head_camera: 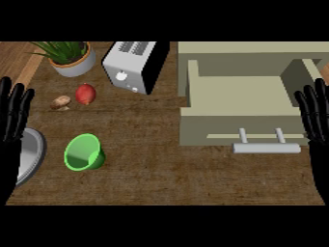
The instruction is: Pick up the cup, place it into the drawer and close the drawer
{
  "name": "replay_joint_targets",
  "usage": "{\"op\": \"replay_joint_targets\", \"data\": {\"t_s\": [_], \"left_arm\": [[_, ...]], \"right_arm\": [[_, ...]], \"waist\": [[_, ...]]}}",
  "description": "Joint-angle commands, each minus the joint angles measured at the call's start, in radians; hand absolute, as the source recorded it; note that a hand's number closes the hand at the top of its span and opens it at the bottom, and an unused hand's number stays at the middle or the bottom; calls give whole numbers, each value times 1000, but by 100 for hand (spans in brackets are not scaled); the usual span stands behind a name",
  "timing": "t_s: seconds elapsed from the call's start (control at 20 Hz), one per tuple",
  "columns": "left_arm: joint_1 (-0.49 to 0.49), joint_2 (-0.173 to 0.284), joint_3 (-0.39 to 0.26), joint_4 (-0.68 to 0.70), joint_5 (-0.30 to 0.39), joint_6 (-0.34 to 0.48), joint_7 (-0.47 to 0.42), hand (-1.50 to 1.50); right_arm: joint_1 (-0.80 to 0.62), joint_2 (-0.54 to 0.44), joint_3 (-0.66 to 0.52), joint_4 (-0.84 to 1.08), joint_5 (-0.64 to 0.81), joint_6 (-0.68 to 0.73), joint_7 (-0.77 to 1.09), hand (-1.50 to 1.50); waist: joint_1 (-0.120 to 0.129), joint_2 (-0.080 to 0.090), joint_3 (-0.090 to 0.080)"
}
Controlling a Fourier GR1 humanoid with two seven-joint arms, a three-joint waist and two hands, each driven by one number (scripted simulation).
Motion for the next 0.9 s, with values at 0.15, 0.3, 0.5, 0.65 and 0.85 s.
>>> {"op": "replay_joint_targets", "data": {"t_s": [0.15,0.3,0.5,0.65,0.85], "left_arm": [[-1,140,44,20,339,-319,-58,-150],[77,112,-31,129,501,-390,46,-150],[25,235,111,271,716,-521,69,-150],[-33,263,126,391,762,-592,72,-150],[-106,280,174,566,652,-643,30,-150]], "right_arm": [[6,27,8,7,-21,9,-92,-150],[-5,-19,45,29,-52,76,17,-150],[-27,-41,25,38,-99,103,84,-150],[-118,-25,1,113,-109,86,91,-150],[-109,-62,-67,170,-138,143,3,-150]], "waist": [[-3,43,-22],[-4,55,-24],[-8,47,-21],[-5,46,-20],[-8,44,-20]]}}
